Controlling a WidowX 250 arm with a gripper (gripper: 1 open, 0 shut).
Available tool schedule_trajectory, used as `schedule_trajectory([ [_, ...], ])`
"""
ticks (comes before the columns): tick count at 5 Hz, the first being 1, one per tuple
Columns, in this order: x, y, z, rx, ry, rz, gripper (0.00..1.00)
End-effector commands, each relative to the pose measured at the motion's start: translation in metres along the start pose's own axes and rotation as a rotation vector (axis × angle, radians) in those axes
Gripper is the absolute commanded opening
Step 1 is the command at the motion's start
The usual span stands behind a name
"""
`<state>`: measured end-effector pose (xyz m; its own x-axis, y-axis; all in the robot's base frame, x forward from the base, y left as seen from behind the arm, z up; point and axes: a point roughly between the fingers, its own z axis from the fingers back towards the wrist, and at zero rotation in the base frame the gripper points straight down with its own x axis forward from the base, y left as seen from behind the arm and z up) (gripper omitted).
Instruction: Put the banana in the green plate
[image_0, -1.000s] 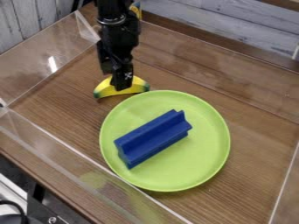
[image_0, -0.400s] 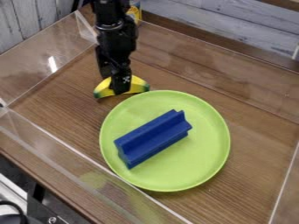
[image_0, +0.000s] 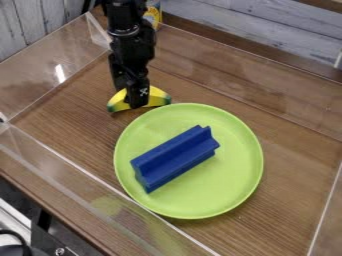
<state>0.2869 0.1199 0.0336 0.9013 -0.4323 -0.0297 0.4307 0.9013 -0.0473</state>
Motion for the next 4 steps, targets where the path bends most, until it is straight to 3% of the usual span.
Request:
schedule_trajectory([
  [1, 0.0036, 0.0103, 0.0061, 0.02, -0.03, 0.014, 1.0],
  [3, 0.0027, 0.0122, 0.0008, -0.003, -0.032, 0.021, 1.0],
  [4, 0.0024, 0.0126, -0.001, -0.011, -0.034, 0.024, 0.0],
])
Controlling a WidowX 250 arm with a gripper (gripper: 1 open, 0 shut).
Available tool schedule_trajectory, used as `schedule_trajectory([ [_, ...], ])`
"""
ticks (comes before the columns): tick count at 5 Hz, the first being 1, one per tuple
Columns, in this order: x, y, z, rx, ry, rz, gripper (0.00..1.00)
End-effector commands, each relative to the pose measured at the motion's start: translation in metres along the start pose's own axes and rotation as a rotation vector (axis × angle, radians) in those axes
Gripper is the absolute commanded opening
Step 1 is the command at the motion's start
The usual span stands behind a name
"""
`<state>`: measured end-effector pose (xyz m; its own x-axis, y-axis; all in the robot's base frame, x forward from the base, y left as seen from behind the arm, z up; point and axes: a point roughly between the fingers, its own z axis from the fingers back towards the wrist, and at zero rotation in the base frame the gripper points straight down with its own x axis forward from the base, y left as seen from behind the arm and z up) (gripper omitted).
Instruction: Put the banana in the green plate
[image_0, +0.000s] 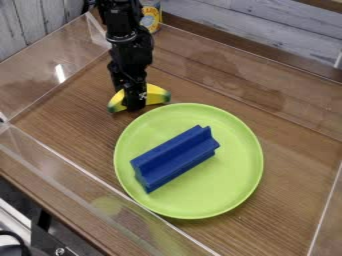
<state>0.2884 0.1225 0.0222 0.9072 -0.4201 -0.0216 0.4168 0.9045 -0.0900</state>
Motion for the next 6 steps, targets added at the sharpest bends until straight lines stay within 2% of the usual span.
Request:
schedule_trajectory([
  [1, 0.0017, 0.0087, 0.0109, 0.024, -0.028, 0.016, 0.0],
  [6, 0.0007, 0.0093, 0.0153, -0.01, -0.04, 0.037, 0.0],
])
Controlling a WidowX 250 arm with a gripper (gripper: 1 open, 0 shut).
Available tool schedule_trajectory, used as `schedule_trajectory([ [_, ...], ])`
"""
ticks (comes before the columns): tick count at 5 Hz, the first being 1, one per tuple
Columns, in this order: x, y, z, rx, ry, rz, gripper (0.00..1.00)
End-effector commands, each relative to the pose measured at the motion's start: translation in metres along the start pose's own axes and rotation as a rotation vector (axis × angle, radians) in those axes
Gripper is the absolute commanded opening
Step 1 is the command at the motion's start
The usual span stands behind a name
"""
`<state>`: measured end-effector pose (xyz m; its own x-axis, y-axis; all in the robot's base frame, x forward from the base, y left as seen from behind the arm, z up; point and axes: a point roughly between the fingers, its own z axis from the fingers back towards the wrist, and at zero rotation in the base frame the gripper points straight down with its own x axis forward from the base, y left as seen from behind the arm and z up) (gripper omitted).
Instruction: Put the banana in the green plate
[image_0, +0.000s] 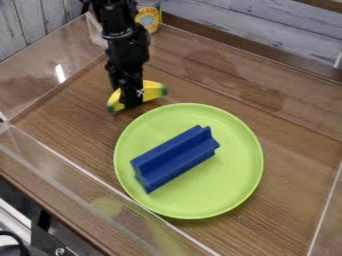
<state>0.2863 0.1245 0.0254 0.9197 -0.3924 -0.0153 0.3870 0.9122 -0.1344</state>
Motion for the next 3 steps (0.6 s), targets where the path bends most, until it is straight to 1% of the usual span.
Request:
schedule_trajectory([
  [1, 0.0038, 0.0074, 0.0118, 0.026, -0.032, 0.01, 0.0],
  [3, 0.0038, 0.0069, 0.0128, 0.015, -0.036, 0.013, 0.0],
])
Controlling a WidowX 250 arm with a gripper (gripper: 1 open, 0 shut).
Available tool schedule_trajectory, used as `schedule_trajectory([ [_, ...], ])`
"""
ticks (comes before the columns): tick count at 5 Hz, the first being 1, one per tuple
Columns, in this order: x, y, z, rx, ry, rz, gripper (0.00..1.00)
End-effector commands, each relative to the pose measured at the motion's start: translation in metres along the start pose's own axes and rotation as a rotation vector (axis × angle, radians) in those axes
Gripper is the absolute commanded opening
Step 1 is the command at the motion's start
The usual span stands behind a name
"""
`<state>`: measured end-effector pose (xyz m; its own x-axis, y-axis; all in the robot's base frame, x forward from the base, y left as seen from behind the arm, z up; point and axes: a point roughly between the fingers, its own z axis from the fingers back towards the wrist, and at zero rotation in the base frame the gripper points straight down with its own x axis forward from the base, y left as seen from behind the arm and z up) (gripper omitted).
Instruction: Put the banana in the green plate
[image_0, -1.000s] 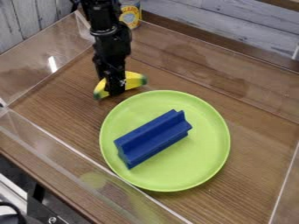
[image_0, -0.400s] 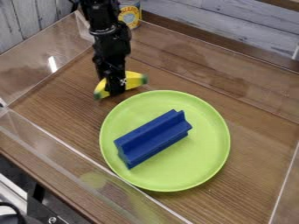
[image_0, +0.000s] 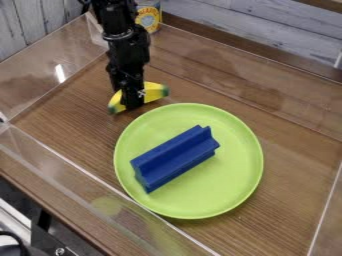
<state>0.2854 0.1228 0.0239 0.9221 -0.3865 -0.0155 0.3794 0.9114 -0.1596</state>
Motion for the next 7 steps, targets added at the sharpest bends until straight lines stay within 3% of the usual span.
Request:
schedule_trajectory([
  [1, 0.0041, 0.0081, 0.0152, 0.035, -0.037, 0.008, 0.0],
  [7, 0.0049, 0.0054, 0.0157, 0.002, -0.042, 0.017, 0.0],
])
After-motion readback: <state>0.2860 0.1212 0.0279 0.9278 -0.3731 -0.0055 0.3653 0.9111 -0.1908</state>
